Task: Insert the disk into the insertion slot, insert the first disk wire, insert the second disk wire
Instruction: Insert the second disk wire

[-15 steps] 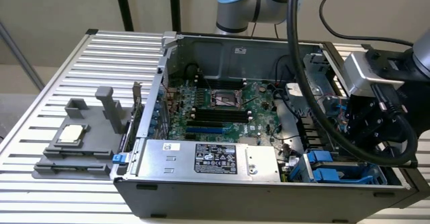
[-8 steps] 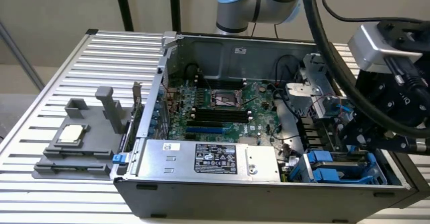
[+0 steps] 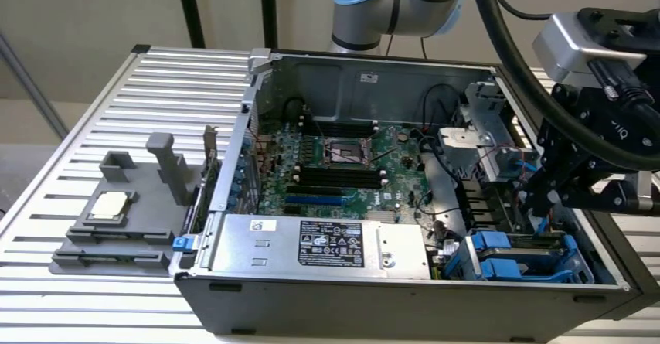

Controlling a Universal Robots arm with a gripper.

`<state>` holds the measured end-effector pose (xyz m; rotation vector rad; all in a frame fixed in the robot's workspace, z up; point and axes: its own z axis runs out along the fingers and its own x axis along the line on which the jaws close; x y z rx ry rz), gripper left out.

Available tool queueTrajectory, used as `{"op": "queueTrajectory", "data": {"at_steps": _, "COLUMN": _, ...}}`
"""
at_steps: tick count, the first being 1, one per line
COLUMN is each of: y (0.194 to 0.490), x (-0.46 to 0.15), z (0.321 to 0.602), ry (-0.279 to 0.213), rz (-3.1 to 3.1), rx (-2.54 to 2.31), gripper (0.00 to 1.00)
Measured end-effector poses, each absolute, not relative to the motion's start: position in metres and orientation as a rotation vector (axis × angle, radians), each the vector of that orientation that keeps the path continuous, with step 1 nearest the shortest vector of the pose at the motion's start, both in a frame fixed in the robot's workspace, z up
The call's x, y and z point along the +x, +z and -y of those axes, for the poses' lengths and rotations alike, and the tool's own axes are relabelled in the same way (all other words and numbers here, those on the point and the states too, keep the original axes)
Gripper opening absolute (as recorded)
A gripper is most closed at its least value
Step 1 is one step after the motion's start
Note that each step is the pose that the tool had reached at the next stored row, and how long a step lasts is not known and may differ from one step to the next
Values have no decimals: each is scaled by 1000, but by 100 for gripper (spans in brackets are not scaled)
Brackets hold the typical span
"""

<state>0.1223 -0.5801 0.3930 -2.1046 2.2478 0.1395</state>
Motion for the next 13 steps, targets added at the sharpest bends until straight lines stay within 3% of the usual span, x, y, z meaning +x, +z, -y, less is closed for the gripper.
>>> {"op": "queueTrajectory", "data": {"at_steps": 6, "y": 390, "x": 127, "z": 575, "ry": 126, "rz": -2254, "rx": -2111, "gripper": 26}}
{"op": "queueTrajectory", "data": {"at_steps": 7, "y": 389, "x": 128, "z": 575, "ry": 125, "rz": -2255, "rx": -2111, "gripper": 33}}
{"op": "queueTrajectory", "data": {"at_steps": 13, "y": 381, "x": 132, "z": 574, "ry": 113, "rz": -2261, "rx": -2116, "gripper": 33}}
